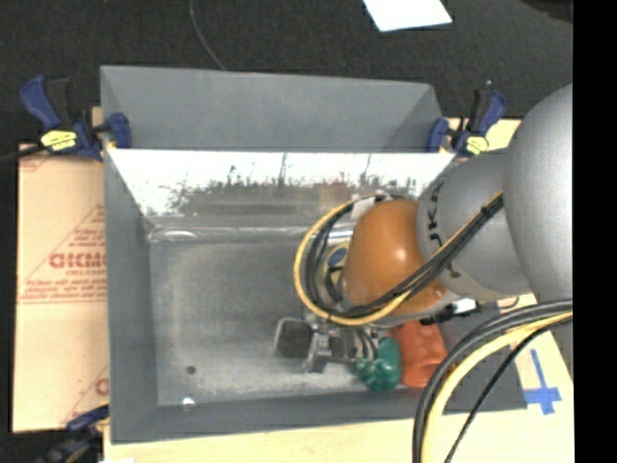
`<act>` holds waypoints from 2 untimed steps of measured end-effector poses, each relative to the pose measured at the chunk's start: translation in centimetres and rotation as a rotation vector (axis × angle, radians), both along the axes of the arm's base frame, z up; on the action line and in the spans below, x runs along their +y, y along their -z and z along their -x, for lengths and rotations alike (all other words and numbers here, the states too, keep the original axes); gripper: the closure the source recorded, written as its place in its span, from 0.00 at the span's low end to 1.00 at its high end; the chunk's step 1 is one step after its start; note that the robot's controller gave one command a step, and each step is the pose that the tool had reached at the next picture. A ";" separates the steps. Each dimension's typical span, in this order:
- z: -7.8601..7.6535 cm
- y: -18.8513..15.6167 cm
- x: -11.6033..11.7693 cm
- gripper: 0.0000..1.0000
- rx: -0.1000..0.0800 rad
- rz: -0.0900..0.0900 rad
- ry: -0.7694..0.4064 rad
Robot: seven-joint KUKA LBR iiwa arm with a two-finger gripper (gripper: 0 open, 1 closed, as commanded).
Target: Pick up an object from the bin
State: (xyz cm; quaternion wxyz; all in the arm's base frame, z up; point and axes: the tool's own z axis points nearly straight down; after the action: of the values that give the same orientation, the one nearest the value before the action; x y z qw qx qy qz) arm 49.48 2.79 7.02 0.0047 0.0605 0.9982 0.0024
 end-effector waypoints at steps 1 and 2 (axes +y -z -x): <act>-0.1 -0.5 0.0 1.00 -0.002 0.000 0.001; -0.1 -0.9 0.0 1.00 -0.003 0.000 0.001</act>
Offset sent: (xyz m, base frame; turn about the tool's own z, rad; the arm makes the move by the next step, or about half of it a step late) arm 0.0004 -0.0003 0.0048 0.0005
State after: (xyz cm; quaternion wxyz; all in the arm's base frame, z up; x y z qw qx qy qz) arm 49.57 2.75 7.90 0.0063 0.0610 0.9981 0.0027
